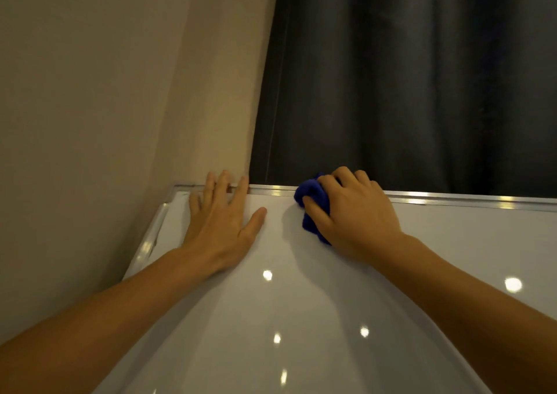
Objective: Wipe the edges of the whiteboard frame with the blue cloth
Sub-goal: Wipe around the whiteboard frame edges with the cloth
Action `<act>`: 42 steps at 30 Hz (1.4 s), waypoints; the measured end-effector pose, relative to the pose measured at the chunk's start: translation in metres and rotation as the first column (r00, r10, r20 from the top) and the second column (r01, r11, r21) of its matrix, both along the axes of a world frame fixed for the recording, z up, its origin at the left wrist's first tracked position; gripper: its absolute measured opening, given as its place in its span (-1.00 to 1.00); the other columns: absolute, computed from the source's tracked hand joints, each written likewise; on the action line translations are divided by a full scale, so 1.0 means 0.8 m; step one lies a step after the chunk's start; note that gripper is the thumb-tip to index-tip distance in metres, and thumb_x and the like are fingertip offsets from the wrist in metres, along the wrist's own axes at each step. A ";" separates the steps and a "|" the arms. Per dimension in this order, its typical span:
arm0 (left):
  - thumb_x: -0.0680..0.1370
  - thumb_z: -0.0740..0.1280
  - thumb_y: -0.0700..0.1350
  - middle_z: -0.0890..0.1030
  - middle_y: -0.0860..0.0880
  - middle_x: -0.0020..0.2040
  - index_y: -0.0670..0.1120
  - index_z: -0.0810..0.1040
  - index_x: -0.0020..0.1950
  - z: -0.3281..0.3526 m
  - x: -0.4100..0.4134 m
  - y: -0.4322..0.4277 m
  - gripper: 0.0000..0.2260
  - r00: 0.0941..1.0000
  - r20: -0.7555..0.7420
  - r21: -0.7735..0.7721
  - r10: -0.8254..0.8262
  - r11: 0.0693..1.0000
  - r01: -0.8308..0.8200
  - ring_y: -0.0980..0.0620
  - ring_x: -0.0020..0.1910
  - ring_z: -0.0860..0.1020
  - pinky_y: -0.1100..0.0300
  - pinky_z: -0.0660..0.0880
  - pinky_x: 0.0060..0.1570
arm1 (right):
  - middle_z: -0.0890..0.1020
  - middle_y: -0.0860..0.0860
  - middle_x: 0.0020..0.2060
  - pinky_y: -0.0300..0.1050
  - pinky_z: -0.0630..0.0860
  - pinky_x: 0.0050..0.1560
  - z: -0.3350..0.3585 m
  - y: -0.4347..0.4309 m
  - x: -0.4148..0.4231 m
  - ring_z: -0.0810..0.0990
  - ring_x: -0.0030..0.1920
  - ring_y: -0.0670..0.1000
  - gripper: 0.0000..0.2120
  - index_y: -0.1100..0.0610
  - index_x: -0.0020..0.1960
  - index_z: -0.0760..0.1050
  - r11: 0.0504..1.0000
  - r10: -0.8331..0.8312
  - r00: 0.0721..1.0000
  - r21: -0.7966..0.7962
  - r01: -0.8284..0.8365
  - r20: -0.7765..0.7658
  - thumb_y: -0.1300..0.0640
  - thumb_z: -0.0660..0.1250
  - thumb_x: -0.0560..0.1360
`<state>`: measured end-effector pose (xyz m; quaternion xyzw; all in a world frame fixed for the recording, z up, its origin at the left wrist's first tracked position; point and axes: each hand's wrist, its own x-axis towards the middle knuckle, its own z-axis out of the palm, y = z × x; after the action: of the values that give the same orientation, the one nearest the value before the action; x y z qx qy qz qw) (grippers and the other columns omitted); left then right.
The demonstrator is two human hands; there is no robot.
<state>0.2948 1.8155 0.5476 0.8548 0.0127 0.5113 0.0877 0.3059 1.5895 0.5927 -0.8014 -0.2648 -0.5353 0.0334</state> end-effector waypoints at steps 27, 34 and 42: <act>0.41 -0.15 0.39 0.53 -0.08 0.15 -0.02 0.41 0.23 0.049 -0.040 -0.327 -0.32 0.984 0.143 0.319 -0.103 0.946 0.053 -0.11 0.08 0.44 -0.06 0.33 0.12 | 0.48 0.08 0.33 0.08 0.36 0.32 -0.007 -0.258 -0.054 0.39 0.32 0.16 -0.57 0.07 0.42 0.35 0.999 0.006 0.981 -0.049 0.003 0.195 -0.09 0.04 0.64; 0.27 -0.22 0.57 0.37 -0.15 0.40 -0.03 0.24 0.47 0.043 -0.034 -0.446 -0.02 0.999 -0.046 0.196 0.023 0.981 -0.013 -0.21 0.36 0.33 -0.17 0.19 0.41 | 0.30 0.18 0.48 0.07 0.16 0.47 0.002 -0.444 -0.018 0.26 0.44 0.24 -0.53 0.08 0.55 0.20 0.980 -0.103 0.990 0.182 0.084 0.096 0.02 0.11 0.66; 0.25 -0.25 0.61 -0.18 -0.10 0.61 -0.02 -0.26 0.57 0.010 0.002 -0.630 0.05 0.990 -0.140 0.175 -0.025 0.983 0.049 -0.19 0.56 -0.24 -0.19 -0.18 0.51 | 0.23 0.05 0.56 0.18 0.02 0.53 0.009 -0.614 0.027 0.07 0.56 0.19 -0.60 0.02 0.46 0.33 0.977 -0.206 0.968 -0.024 0.211 0.141 -0.05 0.04 0.67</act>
<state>0.2966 1.3118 0.5557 0.8925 -0.0429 0.4485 0.0193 0.3276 1.0986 0.6002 -0.7863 -0.1910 -0.5848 -0.0570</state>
